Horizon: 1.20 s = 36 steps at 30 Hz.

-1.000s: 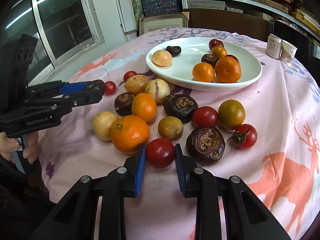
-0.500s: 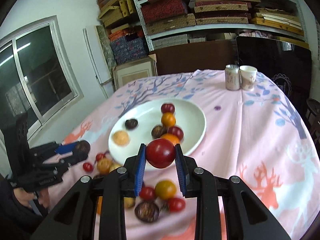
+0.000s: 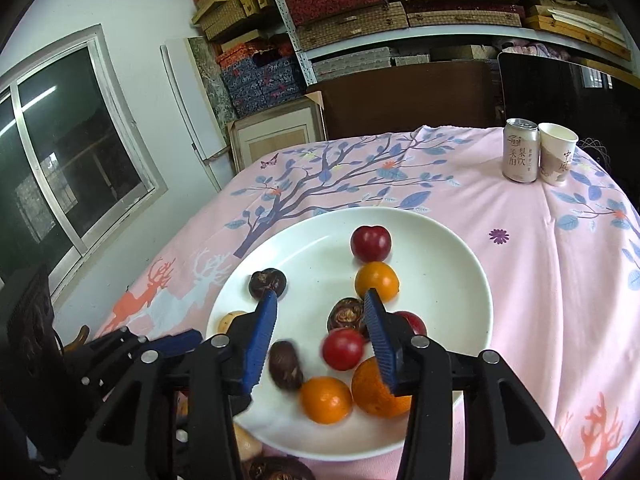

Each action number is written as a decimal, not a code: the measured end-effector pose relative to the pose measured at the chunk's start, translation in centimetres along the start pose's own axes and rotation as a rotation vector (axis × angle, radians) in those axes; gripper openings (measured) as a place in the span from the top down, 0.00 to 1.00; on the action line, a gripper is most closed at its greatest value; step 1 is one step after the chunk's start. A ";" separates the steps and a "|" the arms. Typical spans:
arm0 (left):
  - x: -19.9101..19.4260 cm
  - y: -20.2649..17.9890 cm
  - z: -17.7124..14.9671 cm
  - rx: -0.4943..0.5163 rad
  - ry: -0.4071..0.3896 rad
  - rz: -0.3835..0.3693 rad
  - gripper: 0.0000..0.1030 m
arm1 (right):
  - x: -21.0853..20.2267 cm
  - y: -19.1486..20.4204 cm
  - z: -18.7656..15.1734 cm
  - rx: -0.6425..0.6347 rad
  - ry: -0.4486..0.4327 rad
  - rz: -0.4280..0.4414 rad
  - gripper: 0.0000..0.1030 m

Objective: Organize fruits
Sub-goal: 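Place the mangosteen on the plate with the left tool while the right tool places the red tomato, then grasp a pale brown round fruit with the left tool while the right tool grasps a mangosteen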

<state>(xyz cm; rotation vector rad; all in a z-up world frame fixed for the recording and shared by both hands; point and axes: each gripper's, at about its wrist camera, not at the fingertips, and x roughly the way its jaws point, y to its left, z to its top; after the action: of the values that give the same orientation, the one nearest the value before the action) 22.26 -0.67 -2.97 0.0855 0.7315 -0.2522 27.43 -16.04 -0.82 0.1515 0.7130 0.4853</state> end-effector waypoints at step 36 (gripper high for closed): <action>-7.1 -2.7 -12.5 0.114 0.067 -0.035 0.60 | -9.5 0.0 -14.7 -0.108 0.096 -0.023 0.40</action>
<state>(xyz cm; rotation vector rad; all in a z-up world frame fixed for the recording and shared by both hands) 8.30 0.15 -7.45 0.1899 0.7859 -0.3259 11.47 -20.99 -6.24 0.0185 0.7796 0.5103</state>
